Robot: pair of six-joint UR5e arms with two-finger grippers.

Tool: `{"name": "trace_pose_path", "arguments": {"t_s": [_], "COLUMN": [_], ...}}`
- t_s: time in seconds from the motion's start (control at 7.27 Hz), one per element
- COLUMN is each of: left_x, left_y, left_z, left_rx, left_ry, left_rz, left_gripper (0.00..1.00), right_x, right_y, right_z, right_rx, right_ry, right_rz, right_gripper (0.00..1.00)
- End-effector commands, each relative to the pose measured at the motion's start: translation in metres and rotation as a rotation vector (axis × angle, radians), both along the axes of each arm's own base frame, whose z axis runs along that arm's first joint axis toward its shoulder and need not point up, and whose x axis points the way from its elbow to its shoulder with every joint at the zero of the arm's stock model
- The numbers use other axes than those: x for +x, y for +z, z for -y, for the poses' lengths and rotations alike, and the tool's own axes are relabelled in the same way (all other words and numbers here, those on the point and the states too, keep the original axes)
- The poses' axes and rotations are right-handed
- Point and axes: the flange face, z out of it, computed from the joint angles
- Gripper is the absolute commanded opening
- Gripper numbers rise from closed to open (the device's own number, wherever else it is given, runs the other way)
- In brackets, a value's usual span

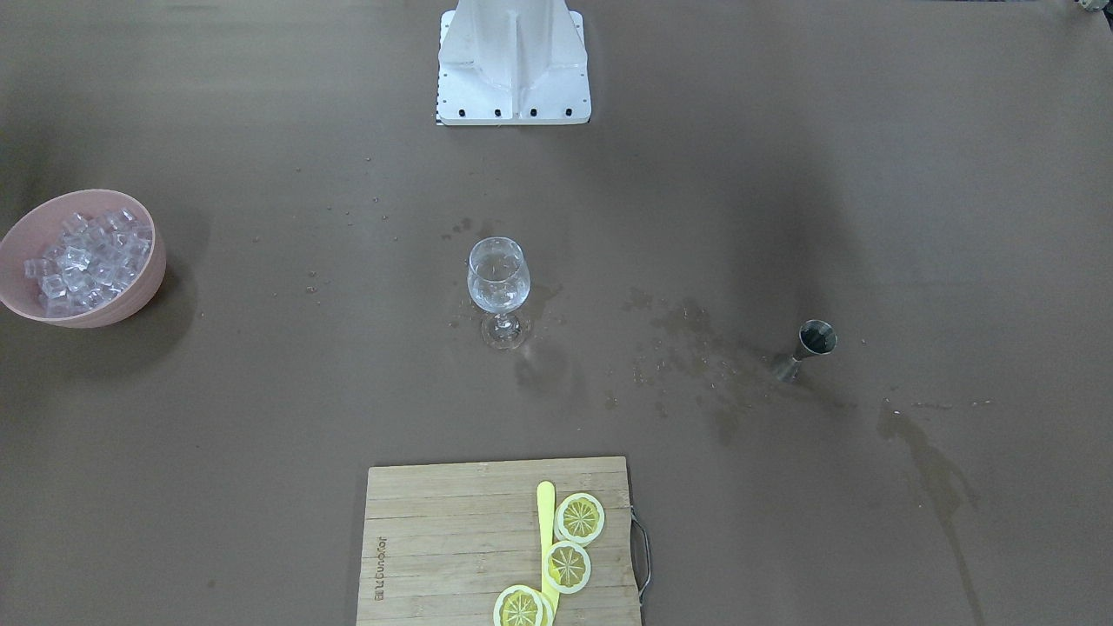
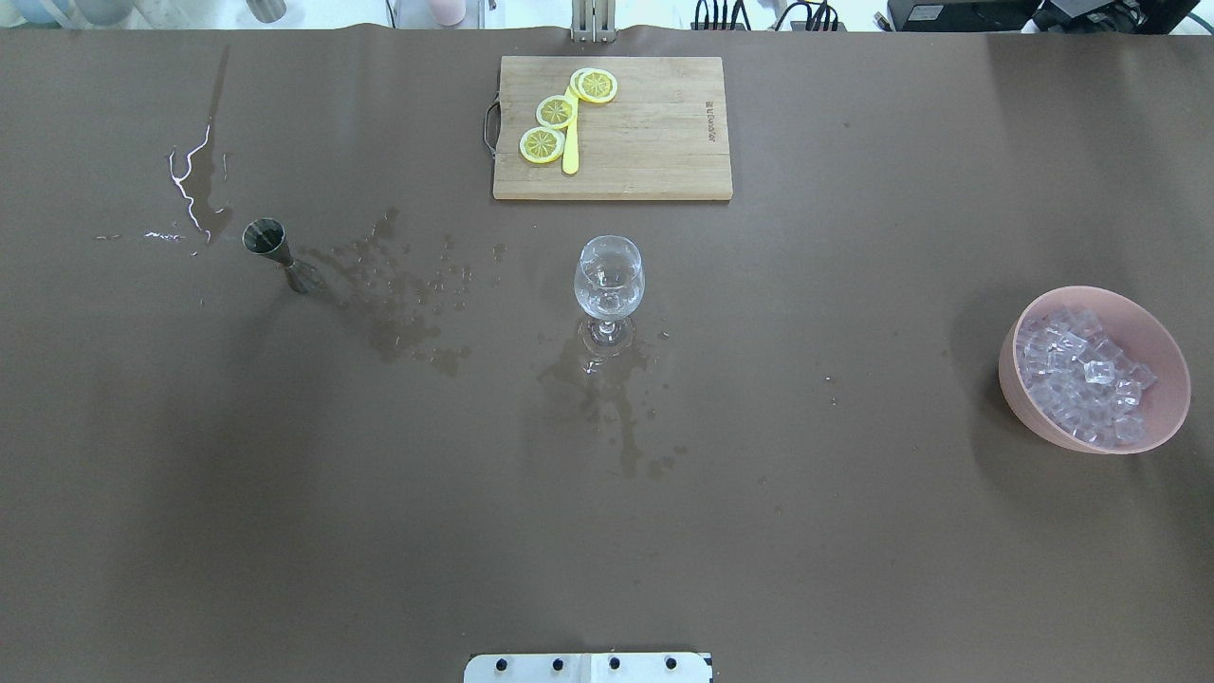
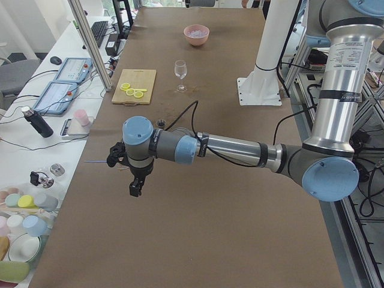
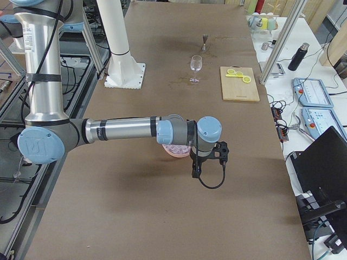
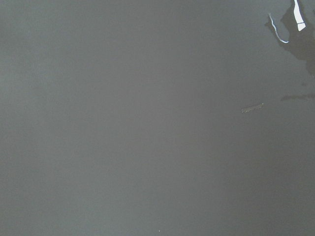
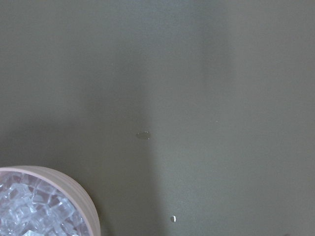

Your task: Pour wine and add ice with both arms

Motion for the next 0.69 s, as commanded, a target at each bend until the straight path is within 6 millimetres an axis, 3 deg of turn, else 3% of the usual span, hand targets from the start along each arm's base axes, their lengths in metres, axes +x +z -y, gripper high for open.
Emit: {"name": "trace_pose_path", "arguments": {"t_s": [0.0, 0.28, 0.55], "left_x": [0.013, 0.095, 0.161], "left_y": [-0.077, -0.155, -0.216], "left_z": [-0.01, -0.046, -0.091], "left_rx": [0.037, -0.043, -0.09], "left_ry": [-0.1, -0.173, -0.268], "left_rz": [-0.03, -0.126, -0.156], "left_gripper": [0.98, 0.98, 0.98], "right_x": [-0.001, -0.001, -0.001], "right_y": [0.0, -0.001, -0.001], "right_z": [-0.001, -0.001, -0.001], "right_rx": [-0.003, 0.001, 0.001], "right_ry": [0.0, -0.001, -0.001], "right_rz": [0.011, 0.013, 0.013], "right_gripper": [1.0, 1.0, 1.0]}}
